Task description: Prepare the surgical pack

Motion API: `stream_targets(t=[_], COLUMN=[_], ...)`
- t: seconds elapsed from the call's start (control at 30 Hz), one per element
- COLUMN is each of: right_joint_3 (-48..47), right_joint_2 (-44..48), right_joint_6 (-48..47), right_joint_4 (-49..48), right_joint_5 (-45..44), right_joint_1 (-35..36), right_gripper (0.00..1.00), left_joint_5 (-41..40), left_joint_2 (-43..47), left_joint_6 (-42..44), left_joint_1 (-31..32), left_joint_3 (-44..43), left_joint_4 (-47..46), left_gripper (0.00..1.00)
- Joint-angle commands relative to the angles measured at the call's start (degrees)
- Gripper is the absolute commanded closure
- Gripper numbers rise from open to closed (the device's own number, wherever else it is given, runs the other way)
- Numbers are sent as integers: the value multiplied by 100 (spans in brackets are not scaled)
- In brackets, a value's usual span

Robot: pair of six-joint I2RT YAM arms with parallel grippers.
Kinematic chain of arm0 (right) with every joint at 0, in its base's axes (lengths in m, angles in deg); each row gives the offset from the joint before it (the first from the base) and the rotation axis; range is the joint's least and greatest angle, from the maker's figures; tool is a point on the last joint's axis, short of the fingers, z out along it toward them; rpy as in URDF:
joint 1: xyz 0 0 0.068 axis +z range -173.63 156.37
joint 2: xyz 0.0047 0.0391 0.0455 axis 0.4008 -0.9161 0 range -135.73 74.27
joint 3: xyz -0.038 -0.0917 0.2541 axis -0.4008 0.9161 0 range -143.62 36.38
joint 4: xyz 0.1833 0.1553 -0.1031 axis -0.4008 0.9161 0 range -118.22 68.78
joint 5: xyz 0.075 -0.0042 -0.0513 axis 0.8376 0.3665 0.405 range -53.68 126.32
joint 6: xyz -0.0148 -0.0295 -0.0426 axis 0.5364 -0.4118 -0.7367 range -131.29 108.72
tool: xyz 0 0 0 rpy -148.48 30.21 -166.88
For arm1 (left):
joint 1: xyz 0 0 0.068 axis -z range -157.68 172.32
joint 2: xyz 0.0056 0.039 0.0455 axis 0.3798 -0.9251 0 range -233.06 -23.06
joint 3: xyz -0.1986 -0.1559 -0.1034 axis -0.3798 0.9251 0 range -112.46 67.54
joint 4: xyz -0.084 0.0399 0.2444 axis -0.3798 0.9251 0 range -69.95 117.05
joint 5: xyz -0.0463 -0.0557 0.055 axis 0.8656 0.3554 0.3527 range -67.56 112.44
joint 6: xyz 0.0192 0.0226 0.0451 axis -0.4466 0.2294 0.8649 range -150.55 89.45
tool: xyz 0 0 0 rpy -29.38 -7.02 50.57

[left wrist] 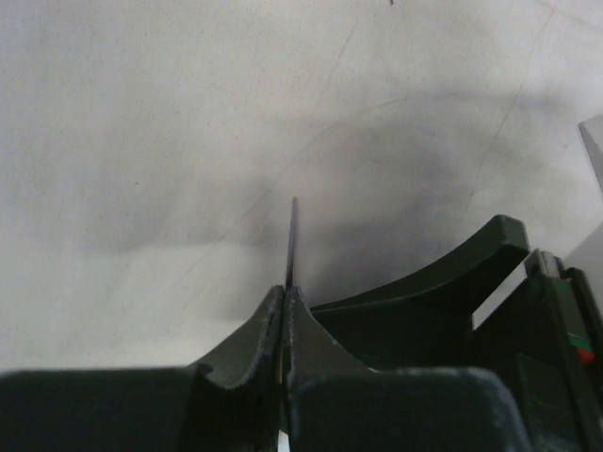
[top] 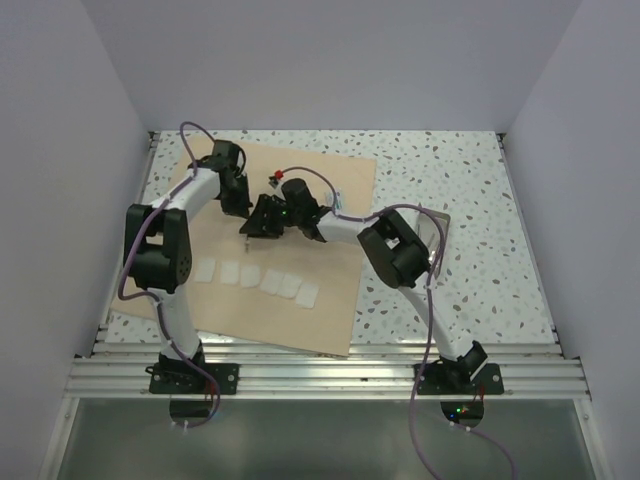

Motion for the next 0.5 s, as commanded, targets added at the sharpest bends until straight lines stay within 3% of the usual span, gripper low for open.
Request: stream_targets(t=[0.0,0.1,0.13,0.17,0.2,0.23,0.3,0.47], right_joint_3=[-131,9,71,176,255,482,686,1615], right_joint_2=[-26,43,96,218,307,525,755,1843], right_joint_6=[263,324,325,325,281,263,176,-395], right_joint_4=[-501,-598,-520,-458,-379,-309,-203,1088], right_joint_5=[8,17,-1,25,26,8,25,-184], right_joint_1=[70,61,70,61,44,-8,-140,-535], right_gripper=[55,77,95,100,100,100,100,100], left_joint_5=[196,231,249,223,188,144,39,-295], left_joint_2=[365,392,418,444,471,575,673,1120], left_joint_6=[-102,-111,-102,-102,-119,-111,-93,-58], left_joint_1=[12,12,12,12,3,3,-5,-58], left_joint_3=[-25,-33,-68,-95,-104,-104,-130,-262], left_joint_4=[19,37,46,63,72,55,115,362], left_gripper=[100,100,100,90,87,76,64,50])
